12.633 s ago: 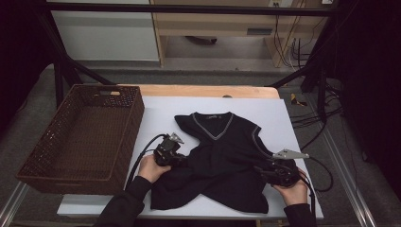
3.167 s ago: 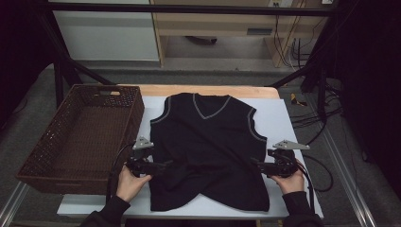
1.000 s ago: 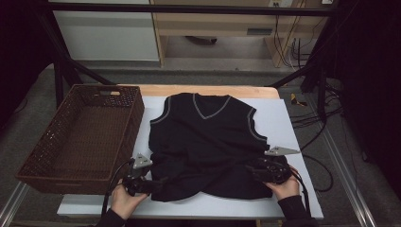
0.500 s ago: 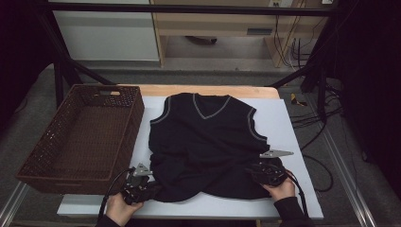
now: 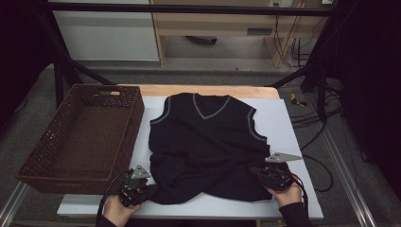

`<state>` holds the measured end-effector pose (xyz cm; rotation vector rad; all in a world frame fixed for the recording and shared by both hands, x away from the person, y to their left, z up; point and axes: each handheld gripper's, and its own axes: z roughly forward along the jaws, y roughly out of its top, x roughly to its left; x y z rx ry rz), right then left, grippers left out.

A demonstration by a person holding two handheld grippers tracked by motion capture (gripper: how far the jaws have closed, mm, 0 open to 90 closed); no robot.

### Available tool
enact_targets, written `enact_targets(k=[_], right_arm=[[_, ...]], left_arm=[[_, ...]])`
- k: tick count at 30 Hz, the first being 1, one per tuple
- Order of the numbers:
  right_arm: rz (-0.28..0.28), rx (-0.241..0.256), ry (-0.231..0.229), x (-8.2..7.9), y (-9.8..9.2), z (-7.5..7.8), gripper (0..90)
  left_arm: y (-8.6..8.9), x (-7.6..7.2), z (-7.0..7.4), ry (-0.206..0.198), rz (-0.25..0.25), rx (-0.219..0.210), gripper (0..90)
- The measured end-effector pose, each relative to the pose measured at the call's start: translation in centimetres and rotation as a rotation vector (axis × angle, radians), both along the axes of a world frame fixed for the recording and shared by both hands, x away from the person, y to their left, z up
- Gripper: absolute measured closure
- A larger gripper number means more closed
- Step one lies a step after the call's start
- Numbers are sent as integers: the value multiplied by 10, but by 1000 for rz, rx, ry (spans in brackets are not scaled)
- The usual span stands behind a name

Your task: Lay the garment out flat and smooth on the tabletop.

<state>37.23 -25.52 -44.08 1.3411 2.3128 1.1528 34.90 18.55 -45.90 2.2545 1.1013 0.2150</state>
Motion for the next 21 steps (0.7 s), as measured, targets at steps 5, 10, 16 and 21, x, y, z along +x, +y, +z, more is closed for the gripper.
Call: enact_targets(k=[5, 10, 16, 21], right_arm=[[63, 26, 53, -27, -4, -4, 836], [102, 11, 158, -47, -1, -13, 749], [79, 48, 79, -47, -7, -2, 545], [-55, 52, 9, -35, -26, 0, 409]], left_arm=[[4, -20, 1, -23, 9, 29, 836], [13, -17, 4, -23, 42, -23, 806], [12, -10, 0, -19, 53, -33, 688], [12, -6, -3, -23, 68, -34, 539]])
